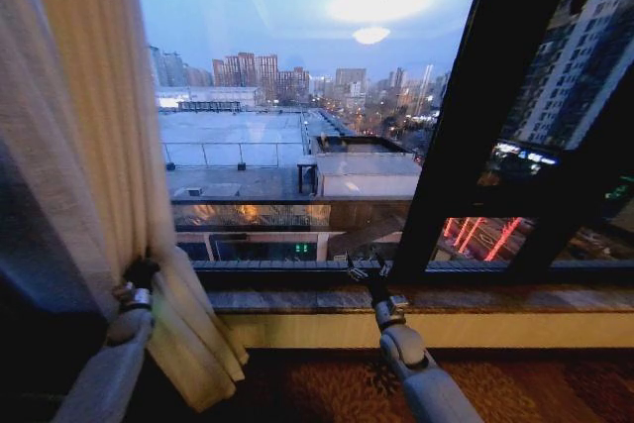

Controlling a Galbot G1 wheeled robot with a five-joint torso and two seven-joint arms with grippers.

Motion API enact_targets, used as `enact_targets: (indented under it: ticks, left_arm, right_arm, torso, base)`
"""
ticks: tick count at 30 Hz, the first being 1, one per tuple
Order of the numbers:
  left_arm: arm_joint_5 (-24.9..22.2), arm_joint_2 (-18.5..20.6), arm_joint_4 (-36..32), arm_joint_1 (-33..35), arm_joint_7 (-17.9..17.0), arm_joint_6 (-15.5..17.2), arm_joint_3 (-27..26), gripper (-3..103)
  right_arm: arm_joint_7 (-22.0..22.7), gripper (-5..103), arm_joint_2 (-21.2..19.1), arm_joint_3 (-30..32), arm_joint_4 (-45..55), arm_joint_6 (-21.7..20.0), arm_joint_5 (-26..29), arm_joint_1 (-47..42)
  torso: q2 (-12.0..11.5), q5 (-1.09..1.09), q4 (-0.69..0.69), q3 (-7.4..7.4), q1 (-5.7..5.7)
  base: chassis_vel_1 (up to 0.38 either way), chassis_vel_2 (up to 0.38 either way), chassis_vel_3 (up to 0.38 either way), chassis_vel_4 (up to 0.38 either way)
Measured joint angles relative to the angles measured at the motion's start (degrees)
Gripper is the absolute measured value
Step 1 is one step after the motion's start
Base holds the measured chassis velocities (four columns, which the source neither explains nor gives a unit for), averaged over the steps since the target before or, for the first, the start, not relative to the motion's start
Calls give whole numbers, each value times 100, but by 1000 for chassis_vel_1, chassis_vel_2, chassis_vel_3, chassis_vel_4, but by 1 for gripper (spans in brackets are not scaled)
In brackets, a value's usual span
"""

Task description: Open the curtains by pulling them apart, changing their state from closed to fully open.

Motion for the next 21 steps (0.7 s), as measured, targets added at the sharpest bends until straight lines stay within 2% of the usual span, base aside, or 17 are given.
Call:
enact_targets:
  ticks: [5, 10, 15, 21]
  left_arm:
    - [-1, 153, 584, -467, -205, 4, 67, 0]
    - [129, 327, 1308, -1204, -628, 72, 127, 0]
    - [198, 469, 1654, -1499, -693, 75, 139, 0]
    - [233, 482, 1690, -1527, -700, 75, 148, 0]
  right_arm:
    - [0, 100, 0, 0, 0, 0, 0, 0]
    - [0, 100, 0, 0, 0, 0, 0, 0]
    - [0, 100, 0, 0, 0, 0, 0, 0]
    - [0, 100, 0, 0, 0, 0, 0, 0]
  torso:
    - [0, 0, 0, 0, 0]
    - [0, 2, -2, 0, 0]
    - [0, 2, -1, 0, 0]
    - [0, 2, -1, 0, 0]
  base:
    - [0, 0, 0, 0]
    - [0, 0, 0, 0]
    - [0, 0, 0, 0]
    - [0, 0, 0, 0]
